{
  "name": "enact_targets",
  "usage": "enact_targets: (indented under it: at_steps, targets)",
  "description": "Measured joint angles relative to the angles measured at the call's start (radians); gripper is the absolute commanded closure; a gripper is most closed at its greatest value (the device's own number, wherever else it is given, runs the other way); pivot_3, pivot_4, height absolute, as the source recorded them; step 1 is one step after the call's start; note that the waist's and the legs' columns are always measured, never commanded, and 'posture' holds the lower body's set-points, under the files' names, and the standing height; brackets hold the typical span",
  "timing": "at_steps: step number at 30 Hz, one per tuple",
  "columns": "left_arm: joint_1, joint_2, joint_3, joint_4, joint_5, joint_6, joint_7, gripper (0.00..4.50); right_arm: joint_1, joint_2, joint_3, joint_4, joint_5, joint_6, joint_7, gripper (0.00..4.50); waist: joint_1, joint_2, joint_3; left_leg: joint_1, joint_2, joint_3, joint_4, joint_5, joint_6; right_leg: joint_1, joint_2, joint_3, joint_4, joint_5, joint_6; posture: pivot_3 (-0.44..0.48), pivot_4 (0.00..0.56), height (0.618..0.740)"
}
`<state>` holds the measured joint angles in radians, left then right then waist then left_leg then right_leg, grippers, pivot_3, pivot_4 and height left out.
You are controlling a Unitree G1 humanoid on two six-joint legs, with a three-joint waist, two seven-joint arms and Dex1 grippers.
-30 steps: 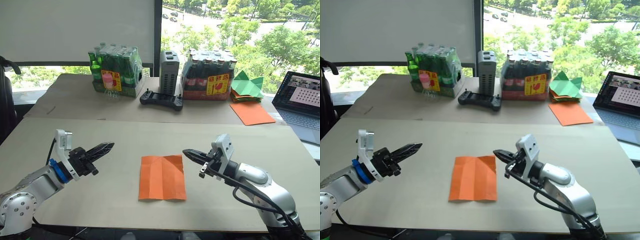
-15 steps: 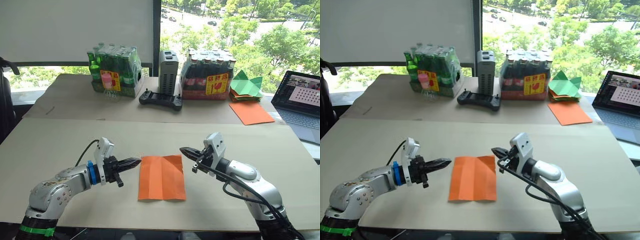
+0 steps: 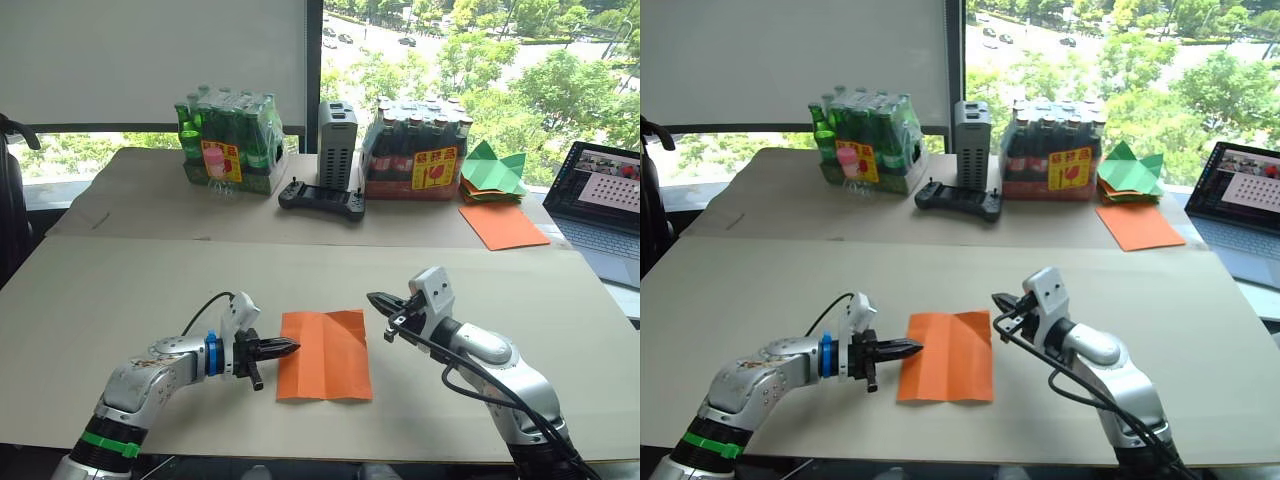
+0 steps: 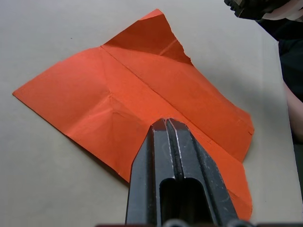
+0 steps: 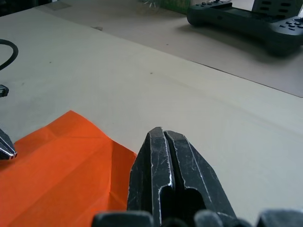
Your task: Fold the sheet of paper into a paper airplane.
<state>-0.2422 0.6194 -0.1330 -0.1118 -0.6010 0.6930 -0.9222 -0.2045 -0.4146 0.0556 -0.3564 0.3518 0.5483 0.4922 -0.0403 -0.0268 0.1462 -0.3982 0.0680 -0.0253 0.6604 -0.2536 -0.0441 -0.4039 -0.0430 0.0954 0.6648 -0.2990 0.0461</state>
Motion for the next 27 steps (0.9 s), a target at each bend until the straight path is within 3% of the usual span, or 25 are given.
enact_targets:
  at_steps: [13, 27]
  targets:
    - [-0.026, -0.022, -0.037, 0.091, 0.110, -0.119, -0.086, 4.50, 0.065, -0.059, 0.014, -0.027, -0.056, 0.007, 0.005, 4.47, 0.004, 0.003, -0.002, 0.002, 0.000, 0.000, 0.000, 0.000, 0.000, 0.002, 0.000, 0.000, 0.000, 0.000, 0.000, 0.000, 0.150, 0.740]
    - [-0.053, -0.058, -0.040, 0.123, 0.135, -0.120, -0.095, 4.50, 0.125, -0.113, 0.066, -0.027, -0.103, 0.049, 0.046, 4.47, 0.023, 0.005, -0.003, 0.004, -0.001, 0.000, 0.000, 0.000, 0.000, 0.004, 0.000, 0.000, -0.001, 0.000, 0.000, 0.000, 0.150, 0.740]
